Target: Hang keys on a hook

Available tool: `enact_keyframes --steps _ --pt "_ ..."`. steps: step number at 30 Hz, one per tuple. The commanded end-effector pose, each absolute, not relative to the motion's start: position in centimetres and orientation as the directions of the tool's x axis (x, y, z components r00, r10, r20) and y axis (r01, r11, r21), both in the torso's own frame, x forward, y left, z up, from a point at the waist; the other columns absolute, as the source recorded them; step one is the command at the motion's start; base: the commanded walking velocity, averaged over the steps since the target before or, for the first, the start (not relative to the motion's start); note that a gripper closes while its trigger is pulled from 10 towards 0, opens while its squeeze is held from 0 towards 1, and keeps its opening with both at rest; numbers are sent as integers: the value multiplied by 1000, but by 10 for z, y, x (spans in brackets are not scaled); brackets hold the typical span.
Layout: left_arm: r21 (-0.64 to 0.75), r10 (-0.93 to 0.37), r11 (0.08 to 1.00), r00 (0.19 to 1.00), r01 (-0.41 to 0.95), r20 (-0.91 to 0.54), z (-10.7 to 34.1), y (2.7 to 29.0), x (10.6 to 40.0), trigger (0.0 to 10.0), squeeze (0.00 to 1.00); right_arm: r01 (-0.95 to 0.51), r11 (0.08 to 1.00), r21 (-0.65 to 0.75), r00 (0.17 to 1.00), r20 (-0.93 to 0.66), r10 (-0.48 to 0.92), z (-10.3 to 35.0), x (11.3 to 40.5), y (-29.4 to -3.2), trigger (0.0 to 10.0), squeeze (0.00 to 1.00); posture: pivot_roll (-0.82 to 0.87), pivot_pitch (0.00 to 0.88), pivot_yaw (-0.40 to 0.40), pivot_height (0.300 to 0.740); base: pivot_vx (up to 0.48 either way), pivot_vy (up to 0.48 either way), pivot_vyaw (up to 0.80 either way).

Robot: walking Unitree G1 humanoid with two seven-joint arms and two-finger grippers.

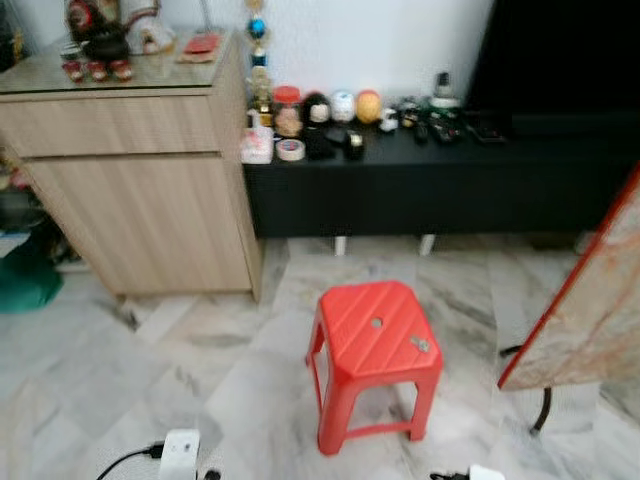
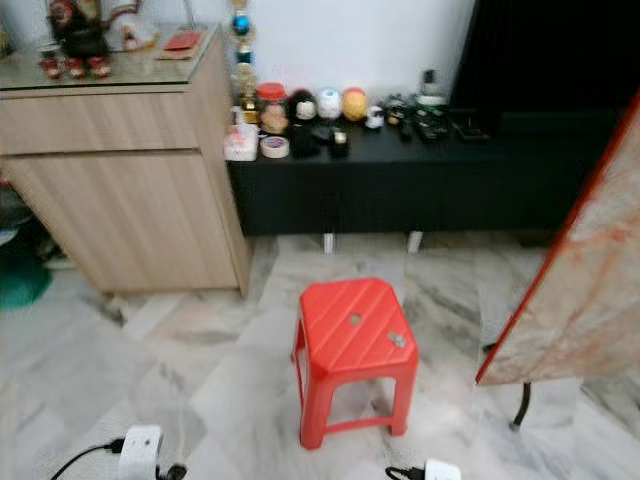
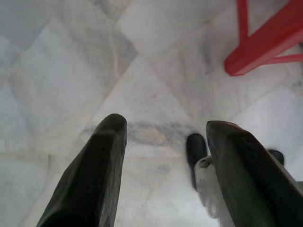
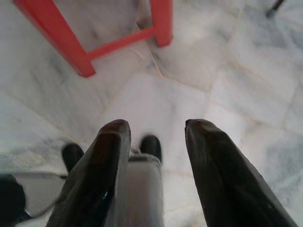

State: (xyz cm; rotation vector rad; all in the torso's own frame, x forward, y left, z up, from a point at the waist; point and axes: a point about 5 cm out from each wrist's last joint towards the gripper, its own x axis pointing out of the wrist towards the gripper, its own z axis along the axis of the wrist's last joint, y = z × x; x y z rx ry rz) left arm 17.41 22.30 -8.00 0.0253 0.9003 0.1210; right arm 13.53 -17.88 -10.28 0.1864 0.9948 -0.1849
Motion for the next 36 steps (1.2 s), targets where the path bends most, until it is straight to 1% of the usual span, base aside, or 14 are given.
enact_keyframes --steps 1,15,19,27,36 --pt "62 105 994 626 -90 -773 -78 220 179 10000 0 247 967 67 533 -843 -78 -102 136 -181 10000 0 -5 0 16 740 371 0 0" --pt "62 103 994 631 -86 -769 -77 221 181 10000 0 254 964 76 536 -841 -75 -102 137 -179 10000 0 -11 0 22 740 371 0 0" --pt "52 84 996 631 -70 -771 -78 219 181 10000 0 254 964 73 536 -840 -78 -102 137 -180 10000 0 -12 0 22 740 0 0 0" --pt "40 90 995 637 -92 -766 -78 216 181 10000 0 248 966 69 537 -840 -78 -102 138 -182 10000 0 -6 0 12 740 0 0 0" --pt "52 94 995 633 -85 -769 -79 219 178 10000 0 246 967 68 537 -840 -77 -102 137 -183 10000 0 -6 0 9 740 0 0 0"
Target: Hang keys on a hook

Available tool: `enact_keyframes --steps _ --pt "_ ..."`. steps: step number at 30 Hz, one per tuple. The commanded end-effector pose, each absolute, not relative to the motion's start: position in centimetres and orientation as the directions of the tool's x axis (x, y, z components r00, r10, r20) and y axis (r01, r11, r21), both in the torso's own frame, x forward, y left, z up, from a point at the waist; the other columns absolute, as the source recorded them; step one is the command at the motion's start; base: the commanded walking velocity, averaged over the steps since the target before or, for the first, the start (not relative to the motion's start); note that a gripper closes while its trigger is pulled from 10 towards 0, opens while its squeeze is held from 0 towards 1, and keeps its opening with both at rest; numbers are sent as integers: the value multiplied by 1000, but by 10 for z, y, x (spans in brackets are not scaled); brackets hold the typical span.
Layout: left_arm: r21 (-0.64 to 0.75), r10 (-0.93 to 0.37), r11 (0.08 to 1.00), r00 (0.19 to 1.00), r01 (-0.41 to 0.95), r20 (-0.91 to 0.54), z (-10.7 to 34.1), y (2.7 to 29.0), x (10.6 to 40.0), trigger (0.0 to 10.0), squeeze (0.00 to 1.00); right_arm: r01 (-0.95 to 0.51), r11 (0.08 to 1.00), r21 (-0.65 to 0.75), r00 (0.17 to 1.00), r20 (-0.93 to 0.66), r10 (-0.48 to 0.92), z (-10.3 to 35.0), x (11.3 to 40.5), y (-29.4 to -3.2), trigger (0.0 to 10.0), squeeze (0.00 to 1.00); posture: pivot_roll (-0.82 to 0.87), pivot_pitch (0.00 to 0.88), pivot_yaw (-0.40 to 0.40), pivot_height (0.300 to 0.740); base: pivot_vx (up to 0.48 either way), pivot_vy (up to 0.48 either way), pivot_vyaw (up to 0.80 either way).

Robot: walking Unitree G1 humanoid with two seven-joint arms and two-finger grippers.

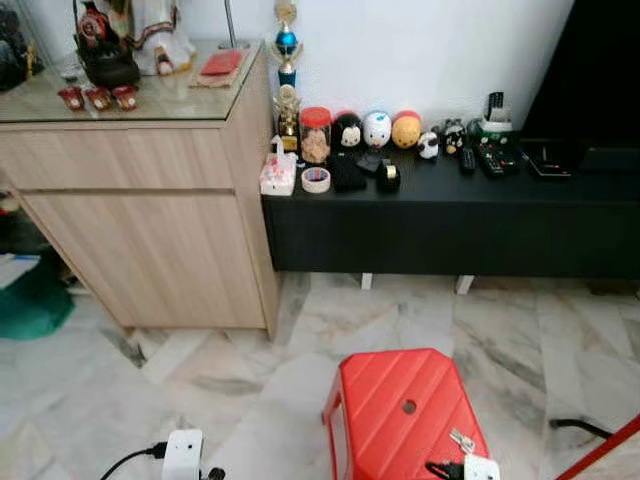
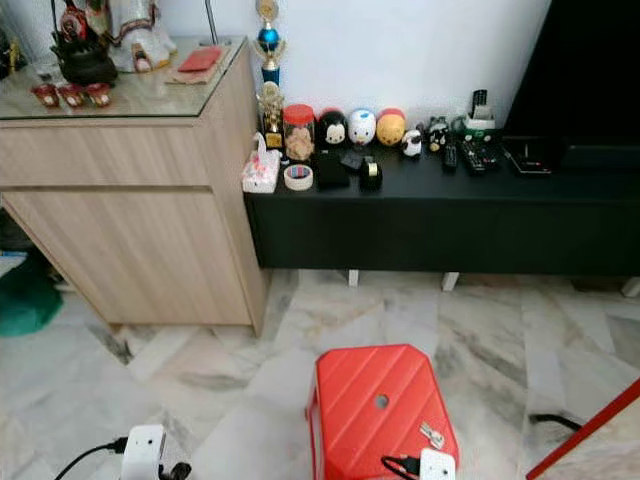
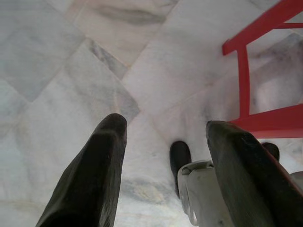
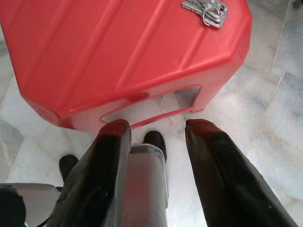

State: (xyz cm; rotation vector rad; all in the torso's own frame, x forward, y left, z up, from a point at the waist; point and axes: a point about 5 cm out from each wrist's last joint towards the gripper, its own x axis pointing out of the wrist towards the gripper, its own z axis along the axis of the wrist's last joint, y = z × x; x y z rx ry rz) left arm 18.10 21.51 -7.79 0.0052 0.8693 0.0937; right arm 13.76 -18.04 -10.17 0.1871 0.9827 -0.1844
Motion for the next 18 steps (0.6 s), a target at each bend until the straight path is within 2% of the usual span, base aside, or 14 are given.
enact_keyframes --steps 1,6,18 --pt "51 93 995 632 -84 -770 -79 219 178 10000 0 245 967 68 536 -840 -77 -102 137 -183 10000 0 -3 0 10 740 0 0 0" --pt "59 87 996 632 -66 -770 -78 219 179 10000 0 244 967 71 536 -841 -73 -102 137 -182 10000 0 0 0 11 740 0 -173 0" --pt "68 92 996 638 -61 -764 -77 221 181 10000 0 239 968 72 536 -841 -70 -102 136 -181 10000 0 -2 0 13 740 0 -387 0"
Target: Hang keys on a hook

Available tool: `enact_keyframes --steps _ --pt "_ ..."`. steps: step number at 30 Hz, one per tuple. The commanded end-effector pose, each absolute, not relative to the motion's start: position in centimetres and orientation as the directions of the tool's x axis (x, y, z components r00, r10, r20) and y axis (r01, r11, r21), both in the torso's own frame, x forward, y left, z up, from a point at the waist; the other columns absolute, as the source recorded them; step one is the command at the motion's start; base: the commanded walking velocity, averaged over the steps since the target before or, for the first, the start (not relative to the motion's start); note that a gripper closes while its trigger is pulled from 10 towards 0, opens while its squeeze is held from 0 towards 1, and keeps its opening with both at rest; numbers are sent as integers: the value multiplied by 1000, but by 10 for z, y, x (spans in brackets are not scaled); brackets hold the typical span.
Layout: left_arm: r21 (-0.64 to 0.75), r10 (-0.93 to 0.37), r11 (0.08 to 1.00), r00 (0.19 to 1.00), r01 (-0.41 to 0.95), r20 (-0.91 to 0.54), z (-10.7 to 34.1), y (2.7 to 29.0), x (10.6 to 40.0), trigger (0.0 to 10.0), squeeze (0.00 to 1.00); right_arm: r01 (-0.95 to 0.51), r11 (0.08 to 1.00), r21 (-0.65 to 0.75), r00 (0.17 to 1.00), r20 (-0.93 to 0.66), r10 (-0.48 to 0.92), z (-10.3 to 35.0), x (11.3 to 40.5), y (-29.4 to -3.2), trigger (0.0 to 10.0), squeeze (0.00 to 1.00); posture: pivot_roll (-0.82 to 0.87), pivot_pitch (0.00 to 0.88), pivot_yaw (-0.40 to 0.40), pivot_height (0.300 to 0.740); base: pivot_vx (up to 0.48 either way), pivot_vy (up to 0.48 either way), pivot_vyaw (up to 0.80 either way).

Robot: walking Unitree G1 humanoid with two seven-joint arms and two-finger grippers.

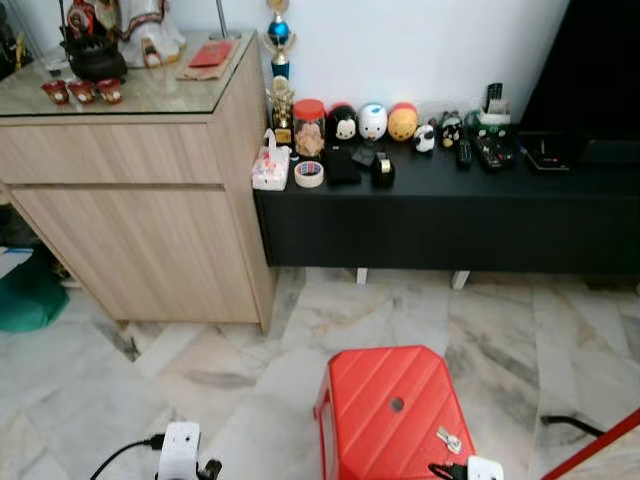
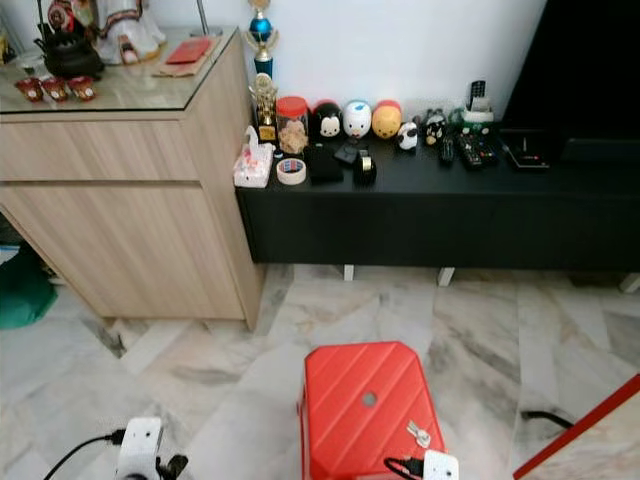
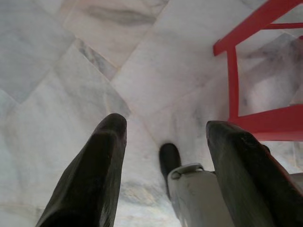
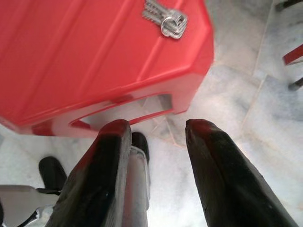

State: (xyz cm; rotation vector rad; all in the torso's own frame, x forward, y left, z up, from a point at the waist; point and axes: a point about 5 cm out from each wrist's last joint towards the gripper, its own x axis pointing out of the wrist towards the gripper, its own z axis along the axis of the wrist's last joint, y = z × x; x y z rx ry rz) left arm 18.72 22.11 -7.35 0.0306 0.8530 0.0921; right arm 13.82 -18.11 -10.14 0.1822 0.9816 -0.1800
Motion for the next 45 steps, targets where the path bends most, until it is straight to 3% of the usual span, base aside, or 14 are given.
enact_keyframes --steps 1,19,23,27,29,31,38,39,40,41,42,45 --pt "68 93 996 634 -64 -768 -77 220 180 10000 0 240 968 72 536 -841 -71 -102 136 -181 10000 0 -2 0 12 740 0 -412 0" --pt "69 98 995 670 -69 -736 -72 221 189 10000 0 233 970 67 540 -839 -71 -102 135 -183 10000 0 -1 0 7 740 0 -23 0" --pt "72 106 994 742 -78 -662 -61 226 202 10000 0 245 967 74 568 -819 -81 -101 135 -184 10000 0 -6 0 3 740 0 0 0" --pt "37 109 994 863 -104 -493 -36 228 230 10000 0 177 983 39 652 -753 -87 -95 141 -187 10000 0 -12 0 -8 740 0 0 0" --pt "30 103 994 880 -101 -463 -31 227 234 10000 0 182 982 41 665 -741 -92 -94 142 -188 10000 0 -12 0 -8 740 0 0 0" --pt "31 5 1000 939 6 -344 -15 214 248 10000 0 157 987 -15 724 -679 -126 -88 146 -192 10000 0 -15 0 -16 740 0 0 0" --pt "43 -71 996 987 78 -144 13 202 253 10000 0 171 985 -15 782 -606 -145 -81 148 -196 10000 0 -11 0 -27 740 0 0 0" --pt "39 -70 996 990 75 -121 17 201 252 10000 0 150 988 -32 855 -498 -146 -65 175 -201 10000 0 -6 0 -30 740 0 0 0" --pt "39 -70 996 990 75 -121 17 201 252 10000 0 150 988 -32 855 -498 -146 -65 175 -201 10000 0 -6 0 -30 740 0 0 0" --pt "37 -74 996 994 77 -82 23 200 248 10000 0 127 991 -51 963 -234 -135 -12 235 -208 10000 0 -4 0 -34 740 0 0 0" --pt "38 -78 996 995 81 -68 26 200 244 10000 0 120 991 -55 982 -143 -127 7 249 -209 10000 0 -4 0 -34 740 0 0 0" --pt "51 -89 995 995 91 -48 31 201 236 10000 0 123 991 -58 990 -57 -126 26 253 -210 10000 0 -8 0 -32 740 0 0 0"
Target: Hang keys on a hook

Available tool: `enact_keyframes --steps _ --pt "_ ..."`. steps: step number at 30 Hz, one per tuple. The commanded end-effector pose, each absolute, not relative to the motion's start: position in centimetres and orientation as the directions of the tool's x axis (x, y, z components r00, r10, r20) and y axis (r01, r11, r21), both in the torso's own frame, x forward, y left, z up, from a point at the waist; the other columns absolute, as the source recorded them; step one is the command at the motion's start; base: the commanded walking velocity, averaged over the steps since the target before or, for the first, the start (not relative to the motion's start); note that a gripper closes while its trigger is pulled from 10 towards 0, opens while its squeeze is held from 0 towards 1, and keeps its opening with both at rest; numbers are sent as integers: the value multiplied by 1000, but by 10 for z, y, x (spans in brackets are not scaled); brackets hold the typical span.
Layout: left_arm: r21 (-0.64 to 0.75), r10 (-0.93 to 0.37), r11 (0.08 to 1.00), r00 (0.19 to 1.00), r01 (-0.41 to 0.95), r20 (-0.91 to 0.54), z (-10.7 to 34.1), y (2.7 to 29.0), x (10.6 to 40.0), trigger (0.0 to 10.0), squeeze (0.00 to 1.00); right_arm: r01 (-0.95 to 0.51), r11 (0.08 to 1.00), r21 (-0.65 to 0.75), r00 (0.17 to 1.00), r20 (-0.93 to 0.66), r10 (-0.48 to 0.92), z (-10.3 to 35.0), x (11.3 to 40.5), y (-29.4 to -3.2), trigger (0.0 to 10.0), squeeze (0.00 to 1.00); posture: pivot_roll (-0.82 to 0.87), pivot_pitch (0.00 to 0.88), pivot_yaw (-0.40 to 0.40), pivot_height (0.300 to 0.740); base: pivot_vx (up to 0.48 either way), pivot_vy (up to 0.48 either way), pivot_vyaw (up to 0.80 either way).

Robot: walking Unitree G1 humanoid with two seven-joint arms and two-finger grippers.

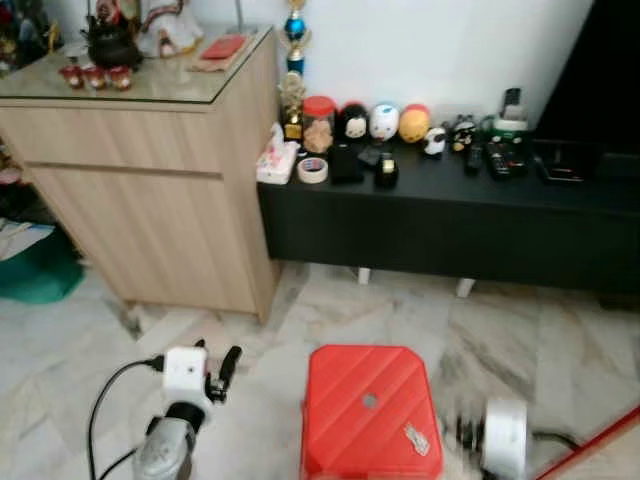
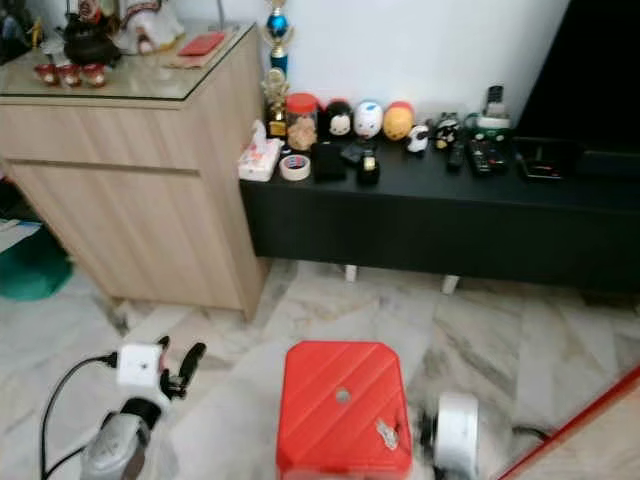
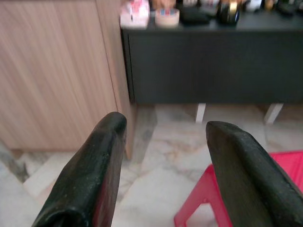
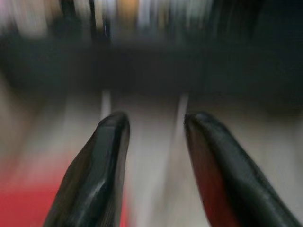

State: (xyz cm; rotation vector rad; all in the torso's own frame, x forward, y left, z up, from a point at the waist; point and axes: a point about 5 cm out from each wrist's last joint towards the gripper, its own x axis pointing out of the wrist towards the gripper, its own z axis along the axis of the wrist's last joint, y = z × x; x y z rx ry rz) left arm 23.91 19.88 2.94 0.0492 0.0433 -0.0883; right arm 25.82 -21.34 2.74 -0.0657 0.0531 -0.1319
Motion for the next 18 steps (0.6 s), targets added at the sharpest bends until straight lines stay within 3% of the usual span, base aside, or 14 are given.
enact_keyframes --steps 1,10,13,18 --pt "51 -89 995 995 91 -48 31 201 236 10000 0 123 991 -58 990 -57 -126 26 253 -210 10000 0 -8 0 -32 740 0 0 0" --pt "76 -63 995 997 67 -46 41 214 218 10000 0 160 987 -29 987 -26 -161 36 243 -212 10000 0 4 0 -44 740 0 0 0" --pt "54 -46 997 999 46 1 57 211 221 10000 0 195 981 -26 976 -97 -196 33 213 -217 10000 0 14 0 -51 740 0 0 0" --pt "59 -58 997 998 57 19 67 209 225 10000 0 177 983 -58 971 -152 -184 21 195 -217 10000 0 19 0 -51 740 0 0 0"
